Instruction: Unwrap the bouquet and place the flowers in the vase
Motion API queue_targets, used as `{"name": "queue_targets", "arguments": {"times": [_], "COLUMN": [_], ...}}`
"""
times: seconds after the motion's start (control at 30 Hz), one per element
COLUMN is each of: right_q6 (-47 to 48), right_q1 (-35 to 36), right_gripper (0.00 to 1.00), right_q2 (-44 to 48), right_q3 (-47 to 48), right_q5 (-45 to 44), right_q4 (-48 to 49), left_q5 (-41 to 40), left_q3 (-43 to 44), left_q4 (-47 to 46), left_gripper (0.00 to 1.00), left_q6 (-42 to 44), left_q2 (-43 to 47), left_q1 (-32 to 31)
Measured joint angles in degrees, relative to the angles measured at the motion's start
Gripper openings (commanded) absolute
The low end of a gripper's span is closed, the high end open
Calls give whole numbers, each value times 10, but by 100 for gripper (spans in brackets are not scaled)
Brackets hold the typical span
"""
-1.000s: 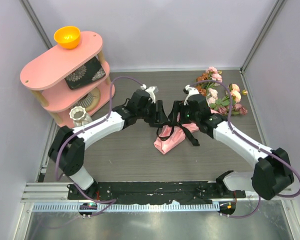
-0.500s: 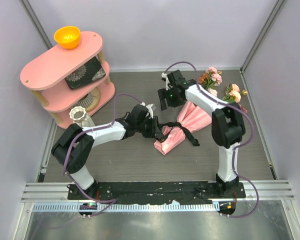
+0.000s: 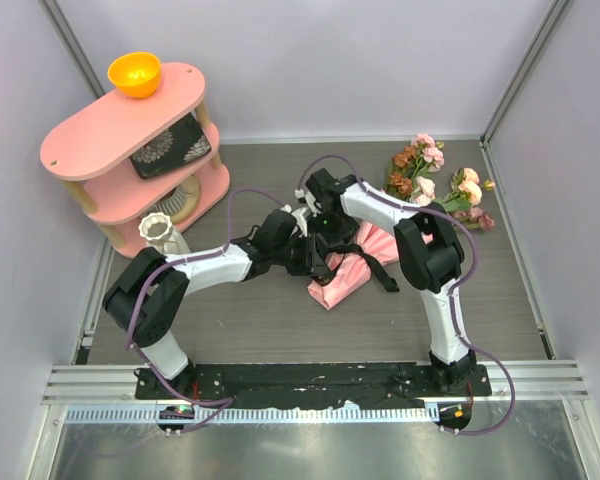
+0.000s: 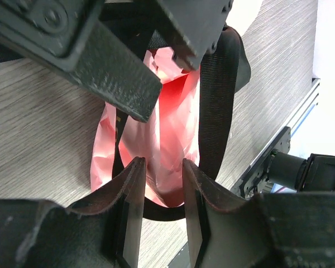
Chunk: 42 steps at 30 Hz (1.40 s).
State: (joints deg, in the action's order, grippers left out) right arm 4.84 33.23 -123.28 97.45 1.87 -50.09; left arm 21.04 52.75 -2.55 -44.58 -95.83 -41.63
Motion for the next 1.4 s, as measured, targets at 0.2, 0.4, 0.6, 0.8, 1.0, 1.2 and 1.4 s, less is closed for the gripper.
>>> {"name": "queue_targets", "arguments": {"times": [0.2,0.4,0.6,0.8,1.0,1.2,1.4], "right_q6": [-5,-7,-21,-31,-54,-82,-116], "right_q1": [11,13,12,10,10,10,10], "right_gripper": [60,8,1,1,1,2,3], "right_q2": [2,15,38,185,322,372,402], "right_q3": [-29,-49,-78,-180,-273,-368,-414], "right_q5": [-28,-51,-94,-112,-97,-65,-35], "right_q4": [12,87,187,270,337,366,370], "left_q5": [-2,-9,-19,-30,-40,-32,-2], "left_q3": [-5,-5,-7,-19,-19,-7,14], "left_q4": [1,5,10,20,26,24,-1], "left_gripper": [37,38,42,55,72,64,71], "left_q6": [0,0,0,2,5,2,-1], "left_q2": [10,21,33,72,111,122,108], "left_q1": [0,0,0,0,4,23,37]}}
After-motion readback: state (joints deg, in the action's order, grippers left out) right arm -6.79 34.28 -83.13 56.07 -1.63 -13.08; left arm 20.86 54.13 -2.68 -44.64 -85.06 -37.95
